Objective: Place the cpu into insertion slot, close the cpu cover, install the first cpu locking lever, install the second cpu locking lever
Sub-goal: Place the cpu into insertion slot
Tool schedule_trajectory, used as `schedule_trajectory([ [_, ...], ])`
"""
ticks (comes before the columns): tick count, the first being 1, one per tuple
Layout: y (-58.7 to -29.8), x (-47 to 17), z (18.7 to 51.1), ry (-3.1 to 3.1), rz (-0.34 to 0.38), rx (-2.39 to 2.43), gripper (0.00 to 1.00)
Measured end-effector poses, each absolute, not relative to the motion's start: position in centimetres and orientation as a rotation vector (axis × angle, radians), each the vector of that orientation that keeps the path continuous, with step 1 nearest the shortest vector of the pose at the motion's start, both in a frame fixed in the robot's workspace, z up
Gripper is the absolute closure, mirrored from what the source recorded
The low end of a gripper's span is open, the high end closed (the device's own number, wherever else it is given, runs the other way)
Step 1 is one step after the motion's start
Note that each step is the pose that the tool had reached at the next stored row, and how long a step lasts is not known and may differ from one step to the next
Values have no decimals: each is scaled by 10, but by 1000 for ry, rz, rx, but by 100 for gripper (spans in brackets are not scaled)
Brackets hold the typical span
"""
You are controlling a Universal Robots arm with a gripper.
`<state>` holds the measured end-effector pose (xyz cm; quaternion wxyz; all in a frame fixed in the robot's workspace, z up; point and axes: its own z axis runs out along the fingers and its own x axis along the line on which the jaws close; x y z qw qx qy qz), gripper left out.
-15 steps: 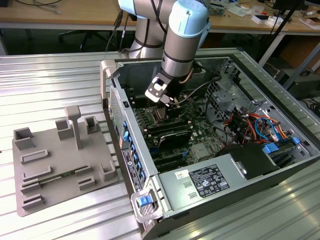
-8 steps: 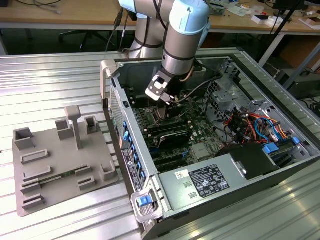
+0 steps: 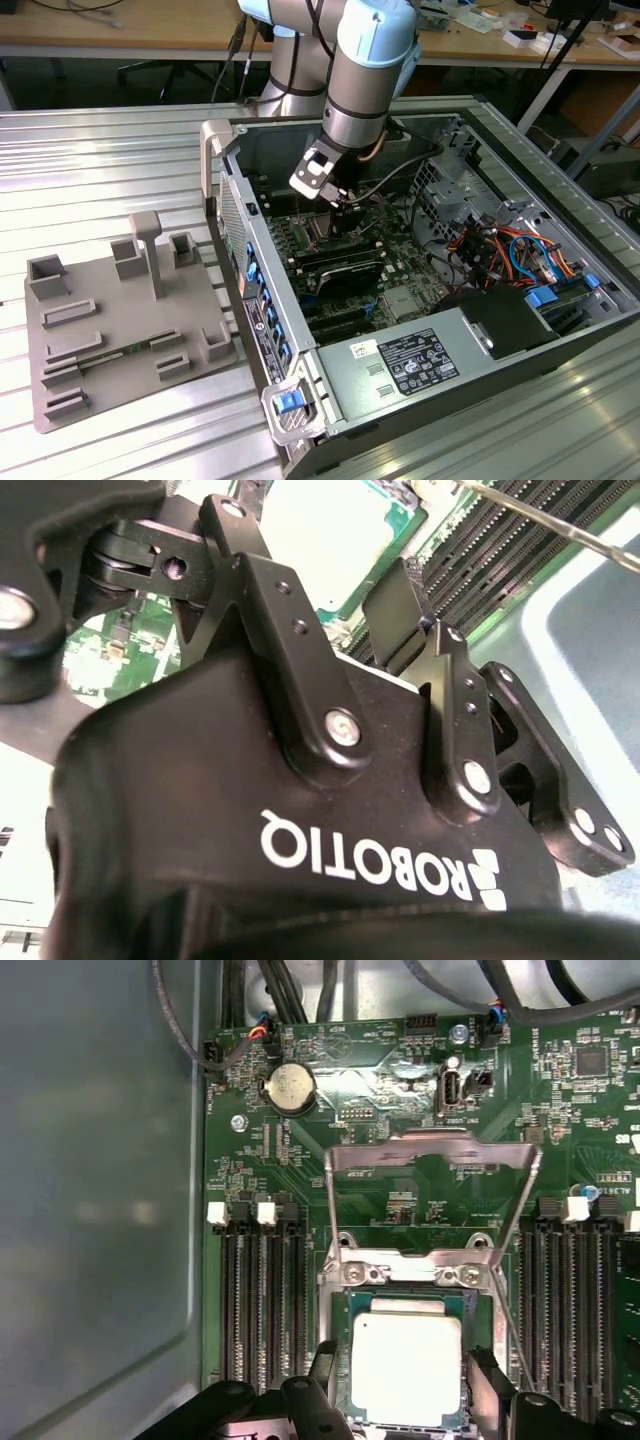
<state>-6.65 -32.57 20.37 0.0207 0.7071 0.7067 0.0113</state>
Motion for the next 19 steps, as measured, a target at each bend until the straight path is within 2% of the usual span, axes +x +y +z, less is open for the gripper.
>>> schedule_trajectory([
  [6,-326,-67,203,2188,27,2188,38],
  [9,-326,-67,203,2177,1,2176,38],
  [19,-327,-66,203,2180,4,2179,38],
])
